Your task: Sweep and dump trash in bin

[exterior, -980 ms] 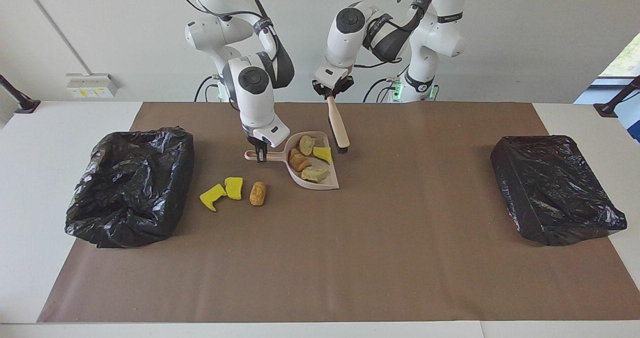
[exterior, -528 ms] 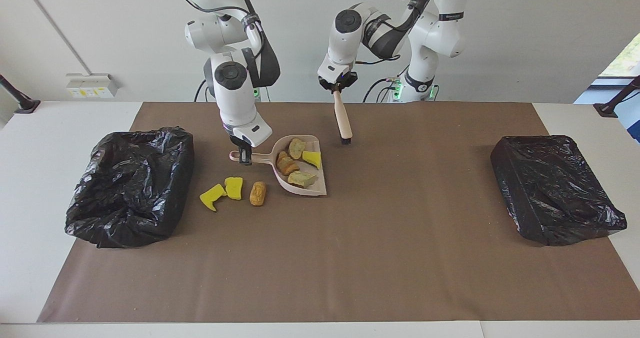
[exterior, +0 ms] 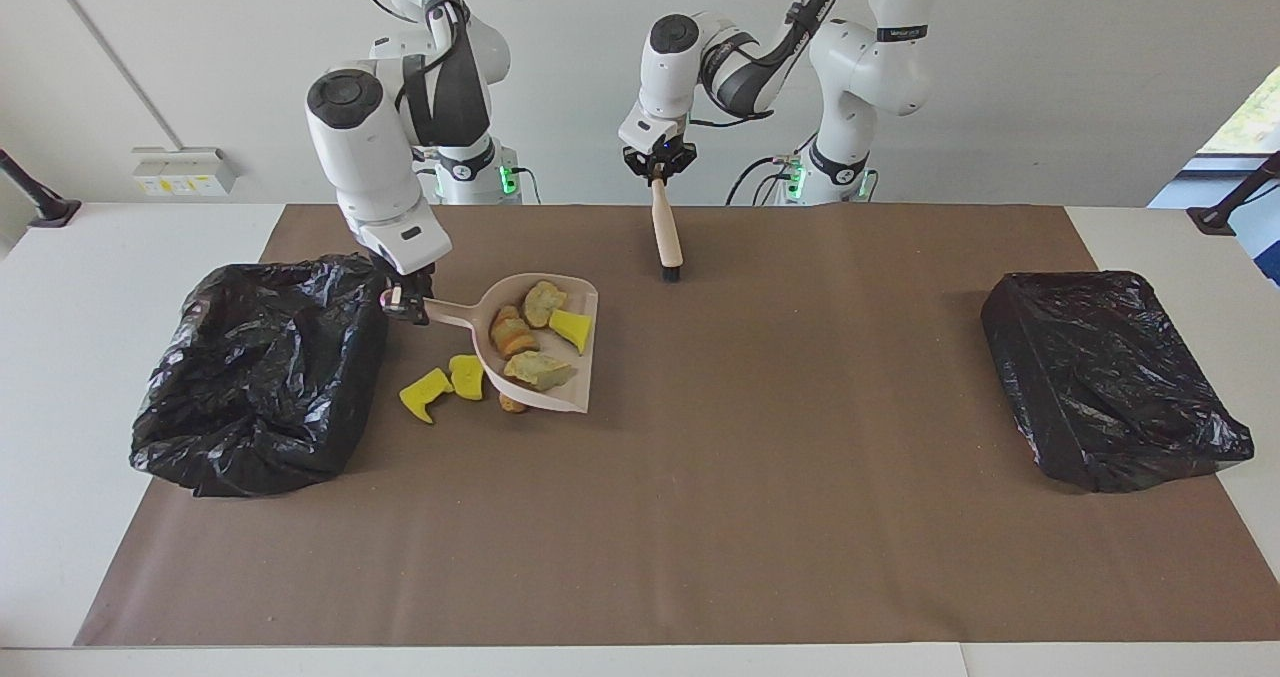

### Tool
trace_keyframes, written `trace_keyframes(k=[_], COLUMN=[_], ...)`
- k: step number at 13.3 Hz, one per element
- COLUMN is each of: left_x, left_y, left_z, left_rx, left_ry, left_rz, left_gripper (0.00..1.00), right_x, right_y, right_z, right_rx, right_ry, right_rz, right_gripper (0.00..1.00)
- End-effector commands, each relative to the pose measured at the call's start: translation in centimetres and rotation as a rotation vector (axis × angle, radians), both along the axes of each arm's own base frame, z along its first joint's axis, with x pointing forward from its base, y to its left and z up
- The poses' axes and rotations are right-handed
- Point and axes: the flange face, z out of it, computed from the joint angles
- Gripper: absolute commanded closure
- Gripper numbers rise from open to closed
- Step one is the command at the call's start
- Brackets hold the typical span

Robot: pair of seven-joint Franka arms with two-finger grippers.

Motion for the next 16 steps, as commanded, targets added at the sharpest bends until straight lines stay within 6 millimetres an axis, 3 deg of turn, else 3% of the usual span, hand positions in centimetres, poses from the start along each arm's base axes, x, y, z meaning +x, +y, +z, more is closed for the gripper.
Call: trace_keyframes(k=[1,4,8,10,12,13,16], left_x=[-0.6,-0.6,0.1,0.3,0.3,0.3,0.2], left_y=[0.4,0.4,0.5,0.5,0.6,0.5,0.5], left_z=[-0.3,-0.8,-1.2,-1.4,-1.5,-1.5,-1.5], left_rx=[-0.013,-0.002,0.004,0.005,0.007,0.007,0.008], left_ry=[-0.02,-0.013,-0.007,-0.004,-0.005,-0.004,-0.003], left_rz=[0.011,0.01,0.02,0.02,0.019,0.018,0.019], left_gripper=[1.0,1.0,1.0,1.0,1.0,1.0,1.0], right_x=[0.1,0.0,0.2,0.6,-0.5,-1.1,-1.0], right_y=[-4.6,-11.1,-17.1,-22.2,-27.5,-29.2,-31.1], right_z=[1.8,2.3,3.8,5.9,7.2,7.3,7.6], right_rx=[-0.004,0.034,0.031,0.013,-0.006,-0.019,-0.21], right_ry=[-0.01,-0.013,-0.026,0.003,-0.004,-0.011,-0.001], right_rz=[-0.037,-0.133,-0.165,-0.134,-0.091,-0.077,0.006], right_gripper=[1.0,1.0,1.0,1.0,1.0,1.0,1.0])
